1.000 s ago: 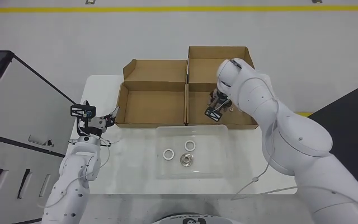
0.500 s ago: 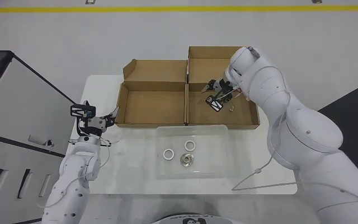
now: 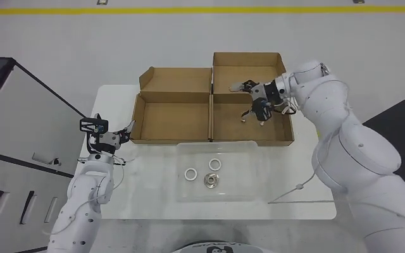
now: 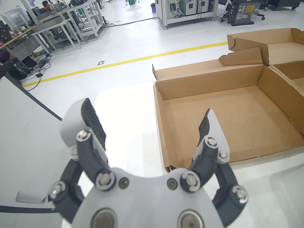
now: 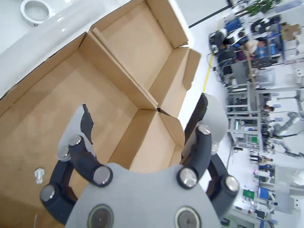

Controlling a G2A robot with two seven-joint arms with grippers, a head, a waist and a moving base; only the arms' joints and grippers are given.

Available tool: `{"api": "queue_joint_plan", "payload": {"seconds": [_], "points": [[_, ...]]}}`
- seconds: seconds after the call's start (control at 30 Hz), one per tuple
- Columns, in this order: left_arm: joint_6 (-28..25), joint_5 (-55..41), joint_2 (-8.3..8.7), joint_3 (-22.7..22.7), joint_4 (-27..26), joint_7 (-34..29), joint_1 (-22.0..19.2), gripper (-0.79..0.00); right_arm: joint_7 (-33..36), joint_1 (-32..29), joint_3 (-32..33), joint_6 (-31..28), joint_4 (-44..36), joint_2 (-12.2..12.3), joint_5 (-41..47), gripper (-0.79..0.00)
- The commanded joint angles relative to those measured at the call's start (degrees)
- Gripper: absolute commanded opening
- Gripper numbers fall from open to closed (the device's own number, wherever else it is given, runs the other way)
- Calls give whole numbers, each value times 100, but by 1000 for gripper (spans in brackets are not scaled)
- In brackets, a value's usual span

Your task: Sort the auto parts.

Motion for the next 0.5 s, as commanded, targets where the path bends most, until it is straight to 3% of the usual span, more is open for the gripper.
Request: {"api": "queue_joint_plan", "payload": {"seconds": [0.0,0.2,0.47], "points": [[0,0,0,0,0,0,0,0,5,-27,65,-4,-168,63,295,0],[0,0,0,0,0,0,0,0,5,-155,75,-4,-1119,480,992,0],[0,0,0,0,0,0,0,0,350,-278,-189,-349,-2942,1322,1729,0]]}}
